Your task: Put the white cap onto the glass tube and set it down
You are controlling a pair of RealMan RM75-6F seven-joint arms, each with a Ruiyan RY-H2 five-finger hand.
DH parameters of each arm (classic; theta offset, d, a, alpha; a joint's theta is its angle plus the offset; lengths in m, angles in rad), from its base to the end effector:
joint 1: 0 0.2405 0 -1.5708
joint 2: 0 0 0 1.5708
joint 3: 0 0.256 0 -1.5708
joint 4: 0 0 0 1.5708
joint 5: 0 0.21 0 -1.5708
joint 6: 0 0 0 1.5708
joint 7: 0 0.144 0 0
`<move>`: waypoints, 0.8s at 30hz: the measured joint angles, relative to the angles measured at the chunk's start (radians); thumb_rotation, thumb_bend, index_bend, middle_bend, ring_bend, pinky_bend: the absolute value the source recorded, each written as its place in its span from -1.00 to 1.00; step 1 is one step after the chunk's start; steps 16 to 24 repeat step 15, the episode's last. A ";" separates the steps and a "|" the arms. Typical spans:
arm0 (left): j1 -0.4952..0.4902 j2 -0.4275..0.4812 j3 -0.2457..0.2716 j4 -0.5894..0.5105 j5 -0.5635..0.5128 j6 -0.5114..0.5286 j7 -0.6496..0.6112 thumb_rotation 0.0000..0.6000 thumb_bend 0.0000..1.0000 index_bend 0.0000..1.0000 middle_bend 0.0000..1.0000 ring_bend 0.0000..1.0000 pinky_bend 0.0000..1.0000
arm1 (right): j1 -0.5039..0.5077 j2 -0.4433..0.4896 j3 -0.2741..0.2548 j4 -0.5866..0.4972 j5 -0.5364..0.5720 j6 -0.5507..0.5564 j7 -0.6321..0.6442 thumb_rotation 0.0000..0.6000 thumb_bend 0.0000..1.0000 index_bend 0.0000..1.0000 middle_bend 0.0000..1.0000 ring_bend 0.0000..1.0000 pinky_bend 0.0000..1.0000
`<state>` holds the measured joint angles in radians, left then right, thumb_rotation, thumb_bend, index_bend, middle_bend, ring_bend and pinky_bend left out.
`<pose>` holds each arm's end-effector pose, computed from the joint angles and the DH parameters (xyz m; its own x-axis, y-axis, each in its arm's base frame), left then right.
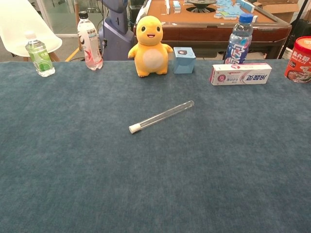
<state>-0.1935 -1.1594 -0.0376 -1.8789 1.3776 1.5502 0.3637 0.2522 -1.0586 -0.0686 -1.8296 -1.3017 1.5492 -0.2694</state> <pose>-0.2480 0.2006 0.1389 0.4423 -0.0360 0.8962 0.8968 0.0020 -0.4425 -0.2771 -0.1991 0.1614 0.5049 -0.0340 0.8625 -0.8619 0.0349 0.5059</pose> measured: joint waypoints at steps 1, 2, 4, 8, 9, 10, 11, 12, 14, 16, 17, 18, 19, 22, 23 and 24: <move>0.002 0.001 0.000 0.001 0.003 0.000 0.000 1.00 -0.45 -0.96 -0.27 -0.19 -0.01 | -0.003 0.000 0.002 0.000 -0.004 -0.002 -0.001 1.00 -0.33 -0.12 0.12 0.21 0.74; 0.004 0.002 -0.001 0.001 0.005 -0.001 0.000 1.00 -0.45 -0.96 -0.27 -0.19 -0.01 | -0.007 -0.001 0.004 -0.001 -0.007 -0.004 -0.002 1.00 -0.33 -0.12 0.12 0.21 0.74; 0.005 0.003 -0.002 0.001 0.007 -0.005 -0.001 1.00 -0.45 -0.96 -0.27 -0.19 -0.01 | -0.013 0.000 0.008 -0.003 -0.014 -0.010 -0.003 1.00 -0.33 -0.12 0.12 0.21 0.74; 0.007 0.004 -0.005 -0.002 0.012 -0.013 0.002 1.00 -0.45 -0.96 -0.27 -0.19 -0.01 | -0.018 0.006 0.010 -0.006 -0.035 -0.031 0.000 1.00 -0.33 -0.12 0.12 0.21 0.71; 0.008 0.004 -0.005 -0.002 0.014 -0.014 0.004 1.00 -0.45 -0.96 -0.27 -0.19 -0.01 | -0.020 0.008 0.012 -0.007 -0.041 -0.038 0.000 1.00 -0.33 -0.12 0.12 0.21 0.71; 0.008 0.004 -0.005 -0.003 0.015 -0.017 0.007 1.00 -0.45 -0.96 -0.27 -0.19 -0.01 | -0.021 0.008 0.014 -0.008 -0.045 -0.043 -0.003 1.00 -0.33 -0.12 0.12 0.21 0.71; 0.008 0.004 -0.005 -0.005 0.016 -0.019 0.010 1.00 -0.45 -0.96 -0.27 -0.19 -0.01 | -0.022 0.009 0.016 -0.009 -0.049 -0.047 -0.005 1.00 -0.33 -0.12 0.12 0.21 0.71; 0.008 0.005 -0.005 -0.007 0.017 -0.023 0.012 1.00 -0.45 -0.96 -0.27 -0.19 -0.01 | -0.023 0.008 0.019 -0.010 -0.053 -0.053 -0.007 1.00 -0.33 -0.12 0.12 0.21 0.70; 0.009 0.008 -0.005 -0.010 0.017 -0.028 0.016 1.00 -0.45 -0.96 -0.27 -0.19 -0.01 | -0.025 0.008 0.024 -0.011 -0.058 -0.059 -0.010 1.00 -0.33 -0.12 0.12 0.21 0.68; 0.009 0.010 -0.005 -0.012 0.018 -0.032 0.019 1.00 -0.45 -0.96 -0.27 -0.19 -0.01 | -0.027 0.007 0.027 -0.011 -0.061 -0.063 -0.011 1.00 -0.33 -0.12 0.12 0.21 0.66; 0.009 0.010 -0.005 -0.012 0.018 -0.032 0.019 1.00 -0.45 -0.96 -0.27 -0.19 -0.01 | -0.027 0.007 0.027 -0.011 -0.061 -0.063 -0.011 1.00 -0.33 -0.12 0.12 0.21 0.66; 0.009 0.010 -0.005 -0.012 0.018 -0.032 0.019 1.00 -0.45 -0.96 -0.27 -0.19 -0.01 | -0.027 0.007 0.027 -0.011 -0.061 -0.063 -0.011 1.00 -0.33 -0.12 0.12 0.21 0.66; 0.009 0.010 -0.005 -0.012 0.018 -0.032 0.019 1.00 -0.45 -0.96 -0.27 -0.19 -0.01 | -0.027 0.007 0.027 -0.011 -0.061 -0.063 -0.011 1.00 -0.33 -0.12 0.12 0.21 0.66; 0.009 0.010 -0.005 -0.012 0.018 -0.032 0.019 1.00 -0.45 -0.96 -0.27 -0.19 -0.01 | -0.027 0.007 0.027 -0.011 -0.061 -0.063 -0.011 1.00 -0.33 -0.12 0.12 0.21 0.66; 0.009 0.010 -0.005 -0.012 0.018 -0.032 0.019 1.00 -0.45 -0.96 -0.27 -0.19 -0.01 | -0.027 0.007 0.027 -0.011 -0.061 -0.063 -0.011 1.00 -0.33 -0.12 0.12 0.21 0.66; 0.009 0.010 -0.005 -0.012 0.018 -0.032 0.019 1.00 -0.45 -0.96 -0.27 -0.19 -0.01 | -0.027 0.007 0.027 -0.011 -0.061 -0.063 -0.011 1.00 -0.33 -0.12 0.12 0.21 0.66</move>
